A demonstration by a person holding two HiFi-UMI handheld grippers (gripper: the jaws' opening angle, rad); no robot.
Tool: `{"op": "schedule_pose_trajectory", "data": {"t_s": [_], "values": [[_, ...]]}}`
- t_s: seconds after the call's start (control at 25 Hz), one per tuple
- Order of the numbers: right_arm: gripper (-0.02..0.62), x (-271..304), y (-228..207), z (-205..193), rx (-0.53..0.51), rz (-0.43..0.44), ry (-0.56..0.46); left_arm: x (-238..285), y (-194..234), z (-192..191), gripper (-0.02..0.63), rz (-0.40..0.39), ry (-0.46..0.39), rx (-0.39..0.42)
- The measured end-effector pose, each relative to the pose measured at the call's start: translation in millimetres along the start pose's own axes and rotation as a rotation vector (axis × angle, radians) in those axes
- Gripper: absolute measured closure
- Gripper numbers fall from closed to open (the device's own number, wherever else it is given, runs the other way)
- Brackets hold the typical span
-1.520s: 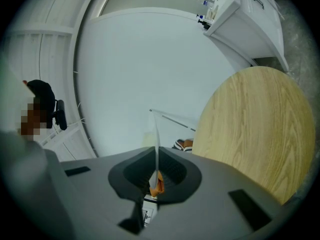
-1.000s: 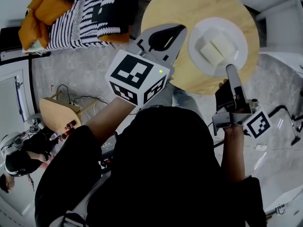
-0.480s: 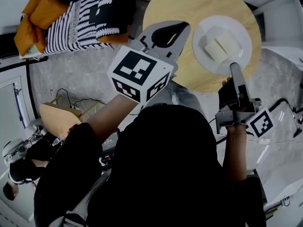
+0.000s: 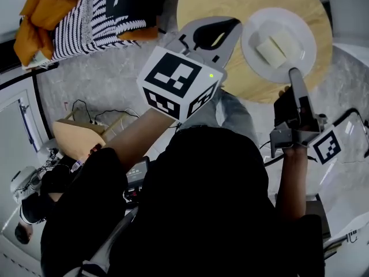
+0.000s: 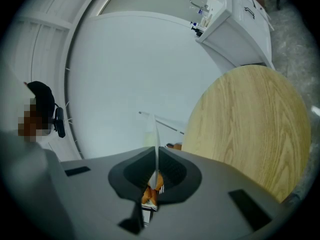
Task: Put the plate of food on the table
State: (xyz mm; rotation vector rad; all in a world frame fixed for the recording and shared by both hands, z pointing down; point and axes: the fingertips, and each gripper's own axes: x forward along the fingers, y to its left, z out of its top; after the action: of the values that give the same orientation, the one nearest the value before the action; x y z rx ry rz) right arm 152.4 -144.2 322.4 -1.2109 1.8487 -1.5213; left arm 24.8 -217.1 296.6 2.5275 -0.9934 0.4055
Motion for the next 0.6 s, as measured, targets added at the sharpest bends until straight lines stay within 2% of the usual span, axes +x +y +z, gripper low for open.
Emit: {"op": "schedule_pose_trajectory", "data": {"t_s": [0.6], "values": [[0.577, -15, -40, -6, 0.024, -0.095, -0.006, 17, 4, -39, 0.598, 0.033, 0.047, -0.067]]}}
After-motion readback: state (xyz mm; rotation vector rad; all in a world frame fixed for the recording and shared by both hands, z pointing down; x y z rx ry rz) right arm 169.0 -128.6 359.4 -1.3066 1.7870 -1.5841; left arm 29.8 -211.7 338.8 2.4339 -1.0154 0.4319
